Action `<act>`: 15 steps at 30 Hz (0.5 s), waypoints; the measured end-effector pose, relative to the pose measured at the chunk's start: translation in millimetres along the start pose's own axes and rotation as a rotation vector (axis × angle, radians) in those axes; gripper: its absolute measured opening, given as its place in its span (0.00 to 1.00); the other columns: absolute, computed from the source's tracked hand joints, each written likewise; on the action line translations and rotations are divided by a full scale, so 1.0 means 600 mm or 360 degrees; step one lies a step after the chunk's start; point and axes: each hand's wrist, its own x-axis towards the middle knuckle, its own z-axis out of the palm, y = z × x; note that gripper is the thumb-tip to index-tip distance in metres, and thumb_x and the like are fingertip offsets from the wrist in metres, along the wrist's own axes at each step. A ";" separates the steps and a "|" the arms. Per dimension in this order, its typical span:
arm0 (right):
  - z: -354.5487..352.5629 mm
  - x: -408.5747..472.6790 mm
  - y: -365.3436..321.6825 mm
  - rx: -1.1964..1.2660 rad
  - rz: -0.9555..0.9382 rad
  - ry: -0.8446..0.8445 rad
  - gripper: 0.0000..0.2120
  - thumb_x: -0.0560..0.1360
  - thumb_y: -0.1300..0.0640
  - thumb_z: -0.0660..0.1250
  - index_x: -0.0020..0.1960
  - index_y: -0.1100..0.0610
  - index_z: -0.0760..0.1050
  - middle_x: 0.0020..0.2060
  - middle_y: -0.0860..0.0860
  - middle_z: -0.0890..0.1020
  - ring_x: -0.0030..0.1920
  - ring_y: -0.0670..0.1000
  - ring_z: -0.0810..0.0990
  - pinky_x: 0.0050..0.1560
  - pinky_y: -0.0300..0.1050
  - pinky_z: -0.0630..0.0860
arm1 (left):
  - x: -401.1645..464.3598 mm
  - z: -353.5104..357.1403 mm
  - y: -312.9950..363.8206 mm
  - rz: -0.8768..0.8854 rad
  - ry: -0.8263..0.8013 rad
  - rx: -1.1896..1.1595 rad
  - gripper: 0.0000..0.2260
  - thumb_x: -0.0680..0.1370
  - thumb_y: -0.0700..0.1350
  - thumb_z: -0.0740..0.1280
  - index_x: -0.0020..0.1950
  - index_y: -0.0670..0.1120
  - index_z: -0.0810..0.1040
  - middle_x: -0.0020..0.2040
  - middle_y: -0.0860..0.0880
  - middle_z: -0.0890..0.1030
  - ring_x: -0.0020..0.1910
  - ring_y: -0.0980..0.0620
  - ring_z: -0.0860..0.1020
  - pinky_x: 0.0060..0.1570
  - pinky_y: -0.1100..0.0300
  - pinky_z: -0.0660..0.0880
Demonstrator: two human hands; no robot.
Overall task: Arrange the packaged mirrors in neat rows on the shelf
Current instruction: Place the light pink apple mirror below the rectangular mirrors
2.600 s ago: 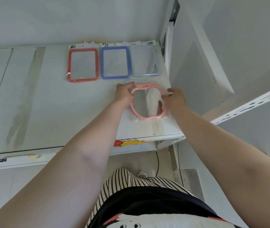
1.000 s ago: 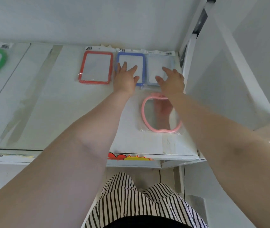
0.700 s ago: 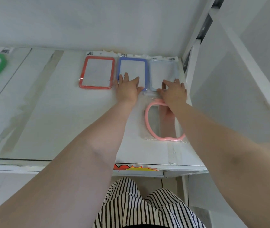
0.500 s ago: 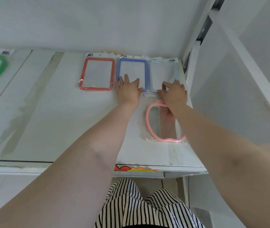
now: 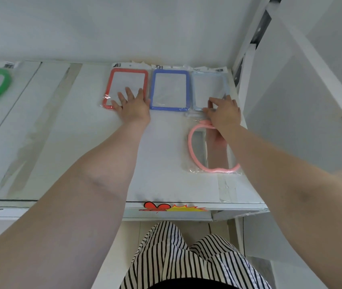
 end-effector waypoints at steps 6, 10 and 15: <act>0.006 0.001 0.001 -0.0042 -0.0014 0.0048 0.13 0.73 0.47 0.67 0.56 0.49 0.79 0.60 0.55 0.73 0.63 0.58 0.70 0.65 0.51 0.65 | -0.005 0.000 -0.003 0.0009 0.0054 -0.0048 0.23 0.83 0.54 0.47 0.78 0.54 0.53 0.80 0.44 0.47 0.78 0.39 0.44 0.74 0.38 0.39; -0.009 -0.014 -0.008 0.0060 -0.0016 0.0090 0.22 0.74 0.46 0.66 0.67 0.48 0.74 0.64 0.54 0.73 0.66 0.57 0.70 0.69 0.51 0.65 | -0.034 -0.011 0.008 0.0130 0.0173 -0.0061 0.23 0.82 0.54 0.50 0.78 0.52 0.54 0.79 0.40 0.50 0.78 0.39 0.47 0.74 0.39 0.42; -0.052 -0.091 0.004 0.0260 0.0042 0.0090 0.25 0.73 0.47 0.68 0.68 0.51 0.72 0.64 0.55 0.75 0.67 0.59 0.70 0.69 0.50 0.66 | -0.147 -0.016 0.065 0.0404 0.0129 -0.0262 0.22 0.81 0.53 0.56 0.75 0.52 0.62 0.78 0.43 0.57 0.78 0.43 0.53 0.75 0.43 0.48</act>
